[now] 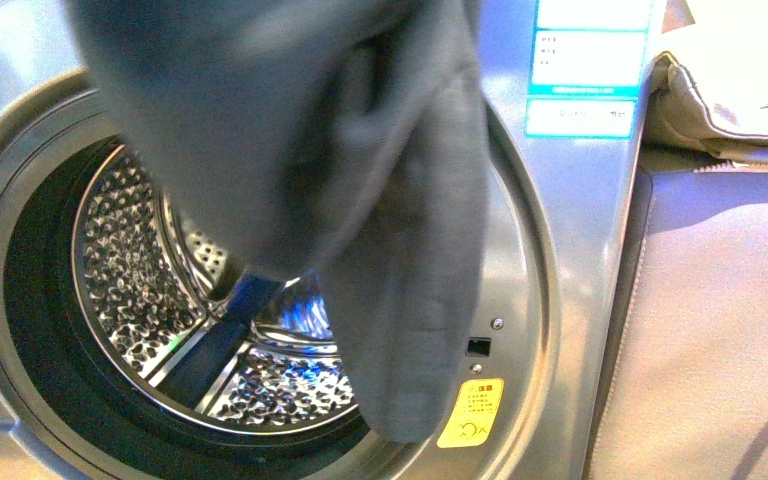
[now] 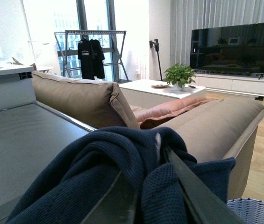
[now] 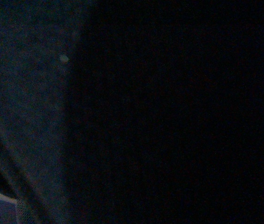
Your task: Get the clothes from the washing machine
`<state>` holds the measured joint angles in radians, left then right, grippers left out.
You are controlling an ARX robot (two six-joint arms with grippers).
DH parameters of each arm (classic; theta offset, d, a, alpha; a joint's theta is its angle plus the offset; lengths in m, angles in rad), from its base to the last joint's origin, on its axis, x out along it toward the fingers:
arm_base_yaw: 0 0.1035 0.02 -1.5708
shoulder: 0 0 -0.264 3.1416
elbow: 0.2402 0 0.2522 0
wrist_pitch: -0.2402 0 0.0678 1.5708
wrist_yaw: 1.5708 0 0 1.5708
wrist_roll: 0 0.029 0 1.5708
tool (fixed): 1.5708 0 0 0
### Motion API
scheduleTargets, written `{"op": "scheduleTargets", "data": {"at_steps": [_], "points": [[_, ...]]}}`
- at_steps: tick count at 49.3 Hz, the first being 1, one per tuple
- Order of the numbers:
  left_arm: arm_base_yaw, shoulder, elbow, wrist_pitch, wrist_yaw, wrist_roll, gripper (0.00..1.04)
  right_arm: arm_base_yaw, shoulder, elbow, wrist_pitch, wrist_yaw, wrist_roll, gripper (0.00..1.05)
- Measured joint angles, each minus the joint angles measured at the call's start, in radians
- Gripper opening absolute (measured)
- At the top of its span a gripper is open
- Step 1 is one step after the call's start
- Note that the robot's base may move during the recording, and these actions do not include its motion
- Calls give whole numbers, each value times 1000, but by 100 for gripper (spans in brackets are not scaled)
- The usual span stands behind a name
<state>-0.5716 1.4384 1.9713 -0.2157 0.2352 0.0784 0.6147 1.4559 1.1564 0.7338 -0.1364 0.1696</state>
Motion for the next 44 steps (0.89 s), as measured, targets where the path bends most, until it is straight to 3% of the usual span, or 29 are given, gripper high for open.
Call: {"op": "scheduleTargets", "data": {"at_steps": [9, 25, 40, 44], "points": [[0, 0, 3, 0, 3, 0, 51, -73, -61, -62, 32, 2, 37, 12], [0, 0, 10, 0, 3, 1, 100, -341, -273, -175, 32, -55, 134, 10], [0, 0, 10, 0, 3, 0, 98, -731, -444, -233, 54, -222, 290, 10], [0, 0, 10, 0, 3, 0, 98, -949, -488, -260, 97, -338, 381, 10]]}}
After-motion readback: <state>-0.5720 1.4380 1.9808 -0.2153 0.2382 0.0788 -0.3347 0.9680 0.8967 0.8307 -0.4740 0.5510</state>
